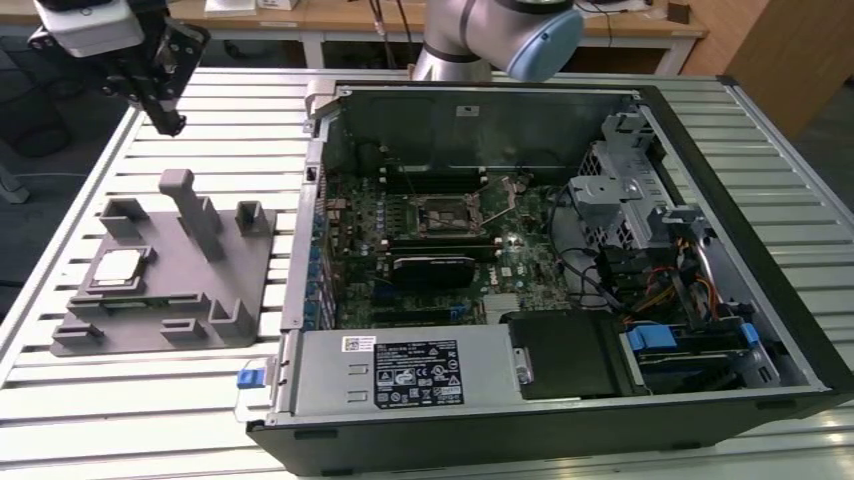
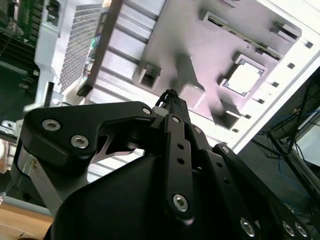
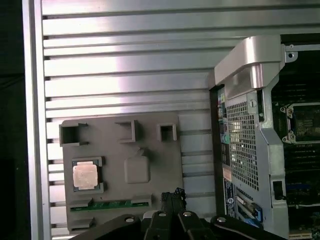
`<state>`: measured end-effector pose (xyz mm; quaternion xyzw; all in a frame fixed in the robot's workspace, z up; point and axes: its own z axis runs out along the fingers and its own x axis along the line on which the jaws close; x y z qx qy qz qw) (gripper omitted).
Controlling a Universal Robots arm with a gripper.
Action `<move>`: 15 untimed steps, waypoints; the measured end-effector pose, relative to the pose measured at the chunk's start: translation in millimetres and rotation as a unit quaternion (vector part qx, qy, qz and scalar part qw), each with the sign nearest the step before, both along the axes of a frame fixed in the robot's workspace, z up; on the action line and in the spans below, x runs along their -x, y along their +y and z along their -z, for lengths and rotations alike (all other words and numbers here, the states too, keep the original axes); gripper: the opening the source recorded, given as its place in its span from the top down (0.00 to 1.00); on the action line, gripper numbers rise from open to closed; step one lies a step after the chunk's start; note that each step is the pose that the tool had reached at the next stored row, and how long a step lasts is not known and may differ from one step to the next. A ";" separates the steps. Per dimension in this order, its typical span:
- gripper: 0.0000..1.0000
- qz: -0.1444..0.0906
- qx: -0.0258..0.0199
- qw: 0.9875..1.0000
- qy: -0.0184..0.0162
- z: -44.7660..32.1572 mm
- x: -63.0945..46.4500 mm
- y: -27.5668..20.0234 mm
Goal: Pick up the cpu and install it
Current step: 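Reach for the cpu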
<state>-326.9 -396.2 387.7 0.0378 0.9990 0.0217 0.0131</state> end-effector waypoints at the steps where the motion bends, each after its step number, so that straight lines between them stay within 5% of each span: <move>1: 0.89 0.000 0.000 1.000 0.000 0.3 4.7 0.2; 15: 0.89 0.000 0.000 1.000 0.000 2.7 68.1 2.0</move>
